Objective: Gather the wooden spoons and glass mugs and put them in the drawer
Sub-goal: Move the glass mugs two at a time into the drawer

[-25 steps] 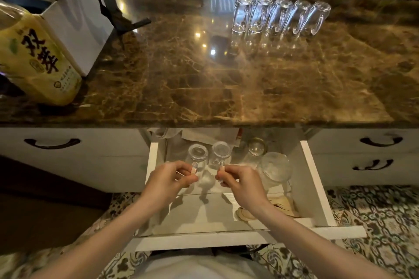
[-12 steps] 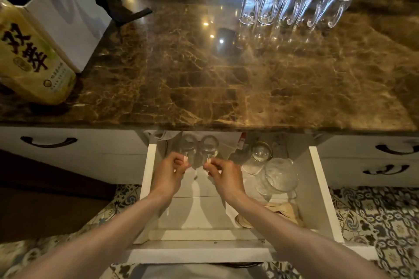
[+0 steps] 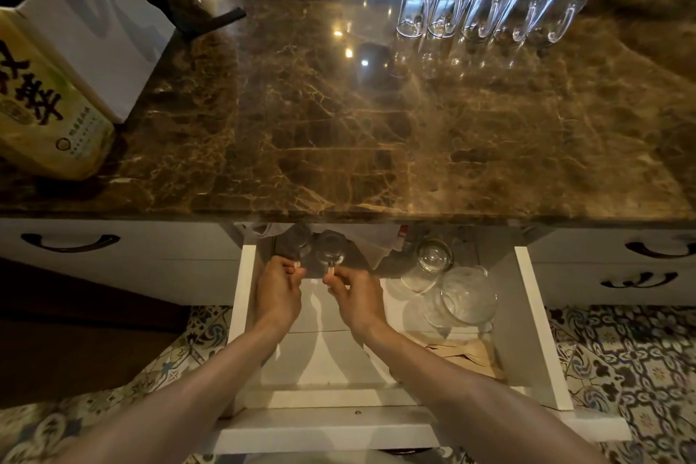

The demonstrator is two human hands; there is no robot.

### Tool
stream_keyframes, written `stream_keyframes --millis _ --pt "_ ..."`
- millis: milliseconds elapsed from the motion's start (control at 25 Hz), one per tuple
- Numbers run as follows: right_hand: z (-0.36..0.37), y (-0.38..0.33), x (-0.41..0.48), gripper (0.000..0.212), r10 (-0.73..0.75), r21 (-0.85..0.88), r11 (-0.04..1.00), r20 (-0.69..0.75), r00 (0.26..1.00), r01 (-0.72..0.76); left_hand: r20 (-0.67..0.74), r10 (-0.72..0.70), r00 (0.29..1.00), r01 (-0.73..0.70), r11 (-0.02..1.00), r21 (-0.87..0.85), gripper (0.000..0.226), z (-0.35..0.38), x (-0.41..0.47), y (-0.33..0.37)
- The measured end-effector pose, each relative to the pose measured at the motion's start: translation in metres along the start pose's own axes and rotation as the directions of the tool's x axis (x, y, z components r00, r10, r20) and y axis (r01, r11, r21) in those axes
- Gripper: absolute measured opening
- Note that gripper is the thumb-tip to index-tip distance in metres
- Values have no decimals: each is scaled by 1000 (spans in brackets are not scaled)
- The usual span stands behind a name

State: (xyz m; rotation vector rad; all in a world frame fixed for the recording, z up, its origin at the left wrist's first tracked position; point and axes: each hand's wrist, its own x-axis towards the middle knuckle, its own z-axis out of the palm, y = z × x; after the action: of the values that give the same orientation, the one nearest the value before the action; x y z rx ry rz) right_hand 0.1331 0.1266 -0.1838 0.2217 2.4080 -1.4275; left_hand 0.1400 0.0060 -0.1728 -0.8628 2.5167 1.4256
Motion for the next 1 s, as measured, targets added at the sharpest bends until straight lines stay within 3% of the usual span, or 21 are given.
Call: stream_keyframes --millis 400,520,640,760,880,1000 --pt "6 -8 7 16 61 -122 991 40 997 -56 -3 -66 998 66 998 24 10 7 7 -5" --pt "2 -12 6 17 119 -162 981 72 990 -106 135 -142 981 145 989 -16 21 5 6 1" --pt "-19 -23 7 33 201 -343 934 268 942 -101 288 -162 944 180 983 -37 49 -7 2 13" --pt "-57 -50 4 38 241 -515 856 473 847 44 529 -106 842 131 991 -10 46 -39 -7 39" --pt "-99 -85 -1 31 168 -525 843 463 870 117 726 -40 687 -83 988 133 18 -73 -7 86" --pt "-143 -118 -3 34 122 -445 891 429 895 92 788 41 614 -186 978 95 35 -91 -4 140"
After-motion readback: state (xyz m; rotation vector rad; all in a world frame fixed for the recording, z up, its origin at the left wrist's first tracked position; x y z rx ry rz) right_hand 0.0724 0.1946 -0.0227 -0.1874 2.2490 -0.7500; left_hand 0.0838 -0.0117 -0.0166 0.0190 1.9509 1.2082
